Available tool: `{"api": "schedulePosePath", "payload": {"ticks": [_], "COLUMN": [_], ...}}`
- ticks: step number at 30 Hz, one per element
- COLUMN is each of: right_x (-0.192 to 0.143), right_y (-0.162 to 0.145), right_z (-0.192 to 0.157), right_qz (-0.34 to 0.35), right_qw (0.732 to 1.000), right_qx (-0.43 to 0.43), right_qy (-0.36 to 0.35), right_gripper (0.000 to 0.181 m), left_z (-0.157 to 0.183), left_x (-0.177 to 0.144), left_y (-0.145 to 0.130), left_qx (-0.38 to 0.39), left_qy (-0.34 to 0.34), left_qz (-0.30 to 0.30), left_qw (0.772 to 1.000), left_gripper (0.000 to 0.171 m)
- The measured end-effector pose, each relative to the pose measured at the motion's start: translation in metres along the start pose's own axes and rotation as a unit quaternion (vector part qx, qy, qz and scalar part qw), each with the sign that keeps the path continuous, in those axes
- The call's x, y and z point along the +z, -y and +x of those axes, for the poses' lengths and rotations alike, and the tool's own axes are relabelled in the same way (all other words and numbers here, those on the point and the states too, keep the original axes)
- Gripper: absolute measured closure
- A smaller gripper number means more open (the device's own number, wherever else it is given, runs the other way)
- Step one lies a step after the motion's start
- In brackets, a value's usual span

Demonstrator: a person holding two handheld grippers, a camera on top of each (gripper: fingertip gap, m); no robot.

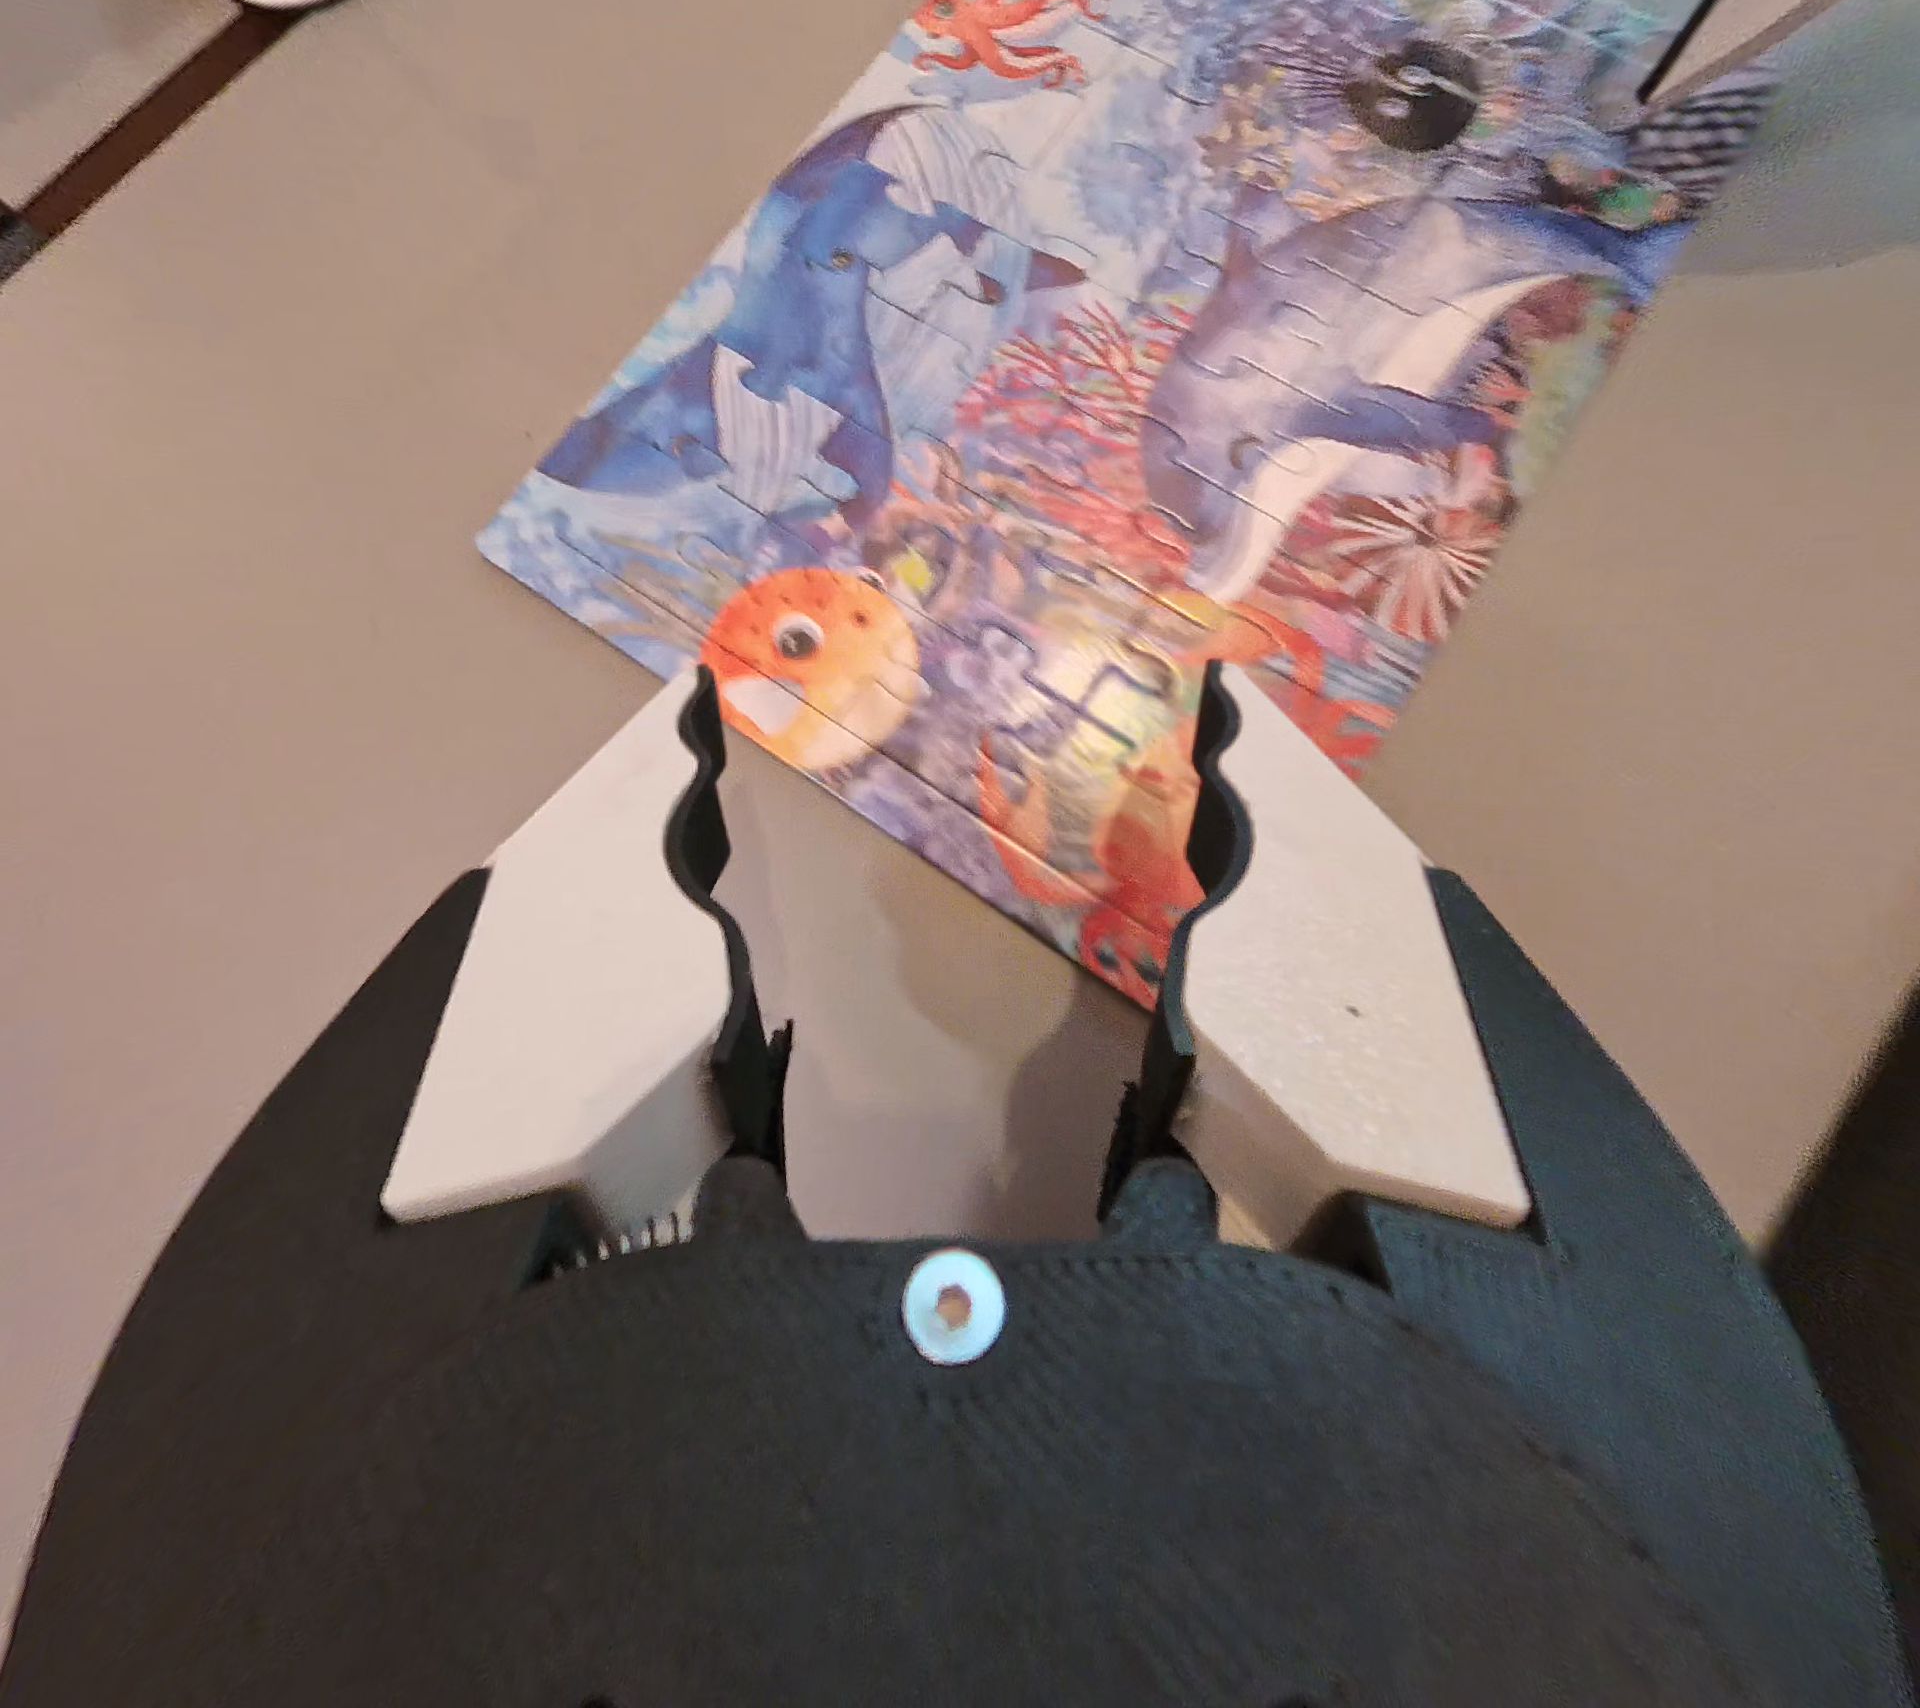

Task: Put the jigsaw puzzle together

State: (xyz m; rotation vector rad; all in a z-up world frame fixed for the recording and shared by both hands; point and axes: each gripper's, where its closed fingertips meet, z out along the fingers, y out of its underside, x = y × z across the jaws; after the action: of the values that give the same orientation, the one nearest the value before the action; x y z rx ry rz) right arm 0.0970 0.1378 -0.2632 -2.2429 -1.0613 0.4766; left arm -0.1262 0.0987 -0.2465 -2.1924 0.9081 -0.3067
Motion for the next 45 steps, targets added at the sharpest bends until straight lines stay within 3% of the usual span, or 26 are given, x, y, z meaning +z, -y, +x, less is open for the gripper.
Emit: {"api": "schedulePosePath", "payload": {"ticks": [8, 14, 22, 25, 34, 38, 43, 45], "right_x": [-0.031, -0.030, -0.032, -0.031, -0.030, -0.028, -0.028, -0.028], "right_y": [-0.062, -0.090, -0.093, -0.096, -0.089, -0.088, -0.089, -0.089], "right_z": [-0.029, -0.023, -0.023, -0.015, -0.006, -0.009, -0.007, -0.007], "right_qz": [-0.009, -0.025, -0.020, -0.022, 0.007, 0.008, 0.006, 0.008], "right_qw": [1.000, 0.998, 0.998, 0.997, 0.996, 0.998, 0.997, 0.997], "right_qx": [0.007, 0.025, 0.025, 0.040, 0.031, 0.031, 0.037, 0.035], "right_qy": [-0.029, -0.051, -0.054, -0.068, -0.079, -0.059, -0.066, -0.065], "right_gripper": [0.065, 0.046, 0.041, 0.026, 0.030, 0.037, 0.032, 0.033], "left_z": [0.033, 0.022, 0.030, 0.028, 0.018, 0.015, 0.010, 0.010], "left_x": [-0.021, -0.023, -0.024, -0.024, -0.024, -0.025, -0.026, -0.028], "left_y": [-0.065, -0.084, -0.082, -0.083, -0.082, -0.080, -0.078, -0.077], "left_qx": [-0.023, -0.059, -0.051, -0.060, -0.076, -0.082, -0.093, -0.103], "left_qy": [0.028, 0.051, 0.038, 0.034, 0.075, 0.090, 0.102, 0.101], "left_qz": [-0.022, -0.018, -0.012, -0.009, -0.005, 0.003, 0.015, 0.022], "left_qw": [0.999, 0.997, 0.998, 0.998, 0.994, 0.993, 0.990, 0.989], "left_gripper": [0.067, 0.063, 0.074, 0.078, 0.071, 0.076, 0.080, 0.089]}}
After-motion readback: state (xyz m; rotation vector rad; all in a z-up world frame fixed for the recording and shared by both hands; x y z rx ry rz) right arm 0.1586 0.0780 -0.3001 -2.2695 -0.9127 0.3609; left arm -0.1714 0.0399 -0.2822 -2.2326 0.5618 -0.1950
